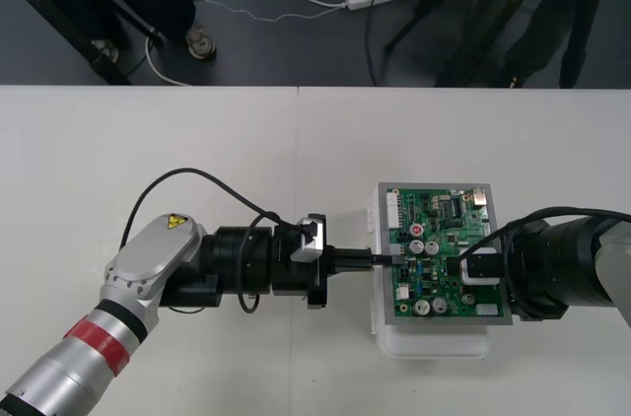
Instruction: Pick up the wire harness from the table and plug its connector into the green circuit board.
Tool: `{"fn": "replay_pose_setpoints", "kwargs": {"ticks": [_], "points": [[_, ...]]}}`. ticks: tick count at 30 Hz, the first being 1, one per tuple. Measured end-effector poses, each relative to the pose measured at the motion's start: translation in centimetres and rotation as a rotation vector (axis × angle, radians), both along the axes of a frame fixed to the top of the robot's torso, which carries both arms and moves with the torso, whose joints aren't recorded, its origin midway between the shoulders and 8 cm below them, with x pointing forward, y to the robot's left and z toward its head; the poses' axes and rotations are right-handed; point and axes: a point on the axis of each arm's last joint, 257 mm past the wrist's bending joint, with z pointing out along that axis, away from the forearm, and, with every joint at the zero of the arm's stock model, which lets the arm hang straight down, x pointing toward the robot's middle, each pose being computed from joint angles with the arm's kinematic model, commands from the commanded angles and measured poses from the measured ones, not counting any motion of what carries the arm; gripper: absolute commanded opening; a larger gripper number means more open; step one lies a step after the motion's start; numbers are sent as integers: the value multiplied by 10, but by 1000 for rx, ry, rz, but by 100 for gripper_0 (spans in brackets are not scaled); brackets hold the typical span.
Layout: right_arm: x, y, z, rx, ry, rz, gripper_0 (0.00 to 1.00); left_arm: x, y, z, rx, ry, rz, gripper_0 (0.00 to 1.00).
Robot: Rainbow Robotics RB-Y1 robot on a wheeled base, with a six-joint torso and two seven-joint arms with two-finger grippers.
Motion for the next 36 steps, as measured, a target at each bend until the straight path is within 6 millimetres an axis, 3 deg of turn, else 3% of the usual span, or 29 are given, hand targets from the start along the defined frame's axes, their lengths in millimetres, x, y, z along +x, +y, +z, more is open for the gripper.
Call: {"fn": "replay_pose_setpoints", "kwargs": {"ticks": [36], "points": [[0,-1,0,-2,-1,-1,100,-3,-5,3,-12,7,-13,0]]}}
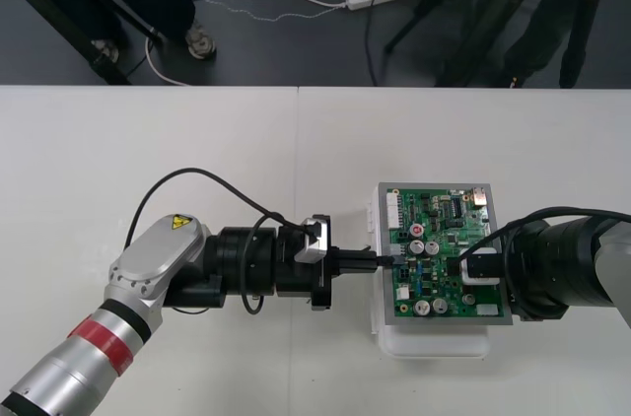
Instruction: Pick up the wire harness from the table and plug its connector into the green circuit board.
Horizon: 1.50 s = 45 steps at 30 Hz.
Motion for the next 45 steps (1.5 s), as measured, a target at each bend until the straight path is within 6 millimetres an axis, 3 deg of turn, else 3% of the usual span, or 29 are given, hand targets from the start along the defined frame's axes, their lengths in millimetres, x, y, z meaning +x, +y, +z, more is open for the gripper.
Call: {"fn": "replay_pose_setpoints", "kwargs": {"ticks": [45], "points": [[0,0,0,0,0,0,100,2,-5,0,1,-56,8,0]]}}
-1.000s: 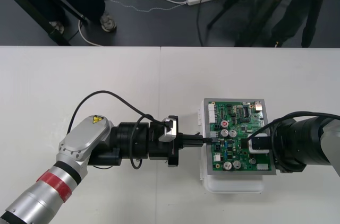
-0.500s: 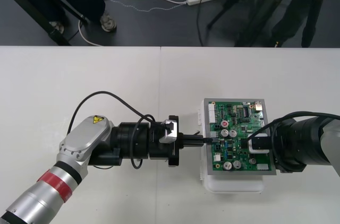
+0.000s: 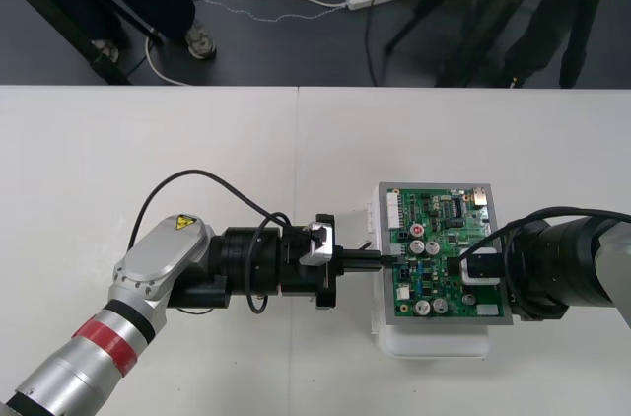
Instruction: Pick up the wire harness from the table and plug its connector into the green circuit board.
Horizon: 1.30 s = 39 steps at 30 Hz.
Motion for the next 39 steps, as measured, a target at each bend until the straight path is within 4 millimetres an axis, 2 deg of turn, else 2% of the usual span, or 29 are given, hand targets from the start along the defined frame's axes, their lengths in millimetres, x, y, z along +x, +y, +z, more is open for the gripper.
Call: {"fn": "replay_pose_setpoints", "kwargs": {"ticks": [24,25,26,27,28,29,39], "points": [[0,0,0,0,0,0,100,0,0,0,0,0,0,0],[0,0,0,0,0,0,100,0,0,0,0,0,0,5],[0,0,0,0,0,0,100,0,0,0,0,0,0,50],[0,0,0,0,0,0,100,0,0,0,0,0,0,87],[0,0,0,0,0,0,100,0,-1,0,-1,0,-1,96],[0,0,0,0,0,-1,100,-1,-2,1,-3,1,-3,100],[0,0,0,1,0,-2,100,-3,-7,3,-11,2,-9,100]]}}
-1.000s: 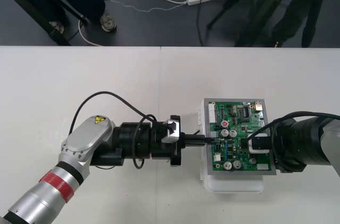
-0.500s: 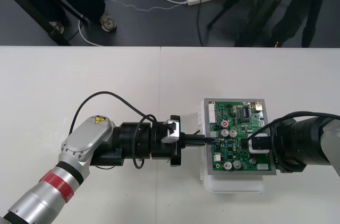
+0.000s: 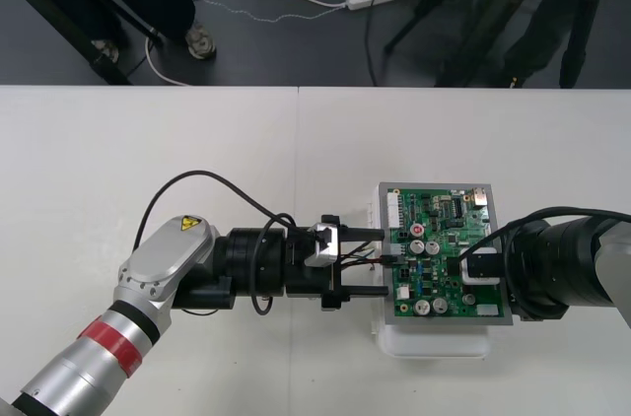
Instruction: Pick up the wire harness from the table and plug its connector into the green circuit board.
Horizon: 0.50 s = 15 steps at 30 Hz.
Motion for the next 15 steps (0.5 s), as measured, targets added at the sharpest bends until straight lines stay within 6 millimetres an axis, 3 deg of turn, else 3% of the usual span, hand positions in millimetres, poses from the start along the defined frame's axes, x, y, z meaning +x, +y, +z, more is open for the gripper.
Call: {"fn": "replay_pose_setpoints", "kwargs": {"ticks": [15], "points": [[0,0,0,0,0,0,100,0,0,0,0,0,0,100]]}}
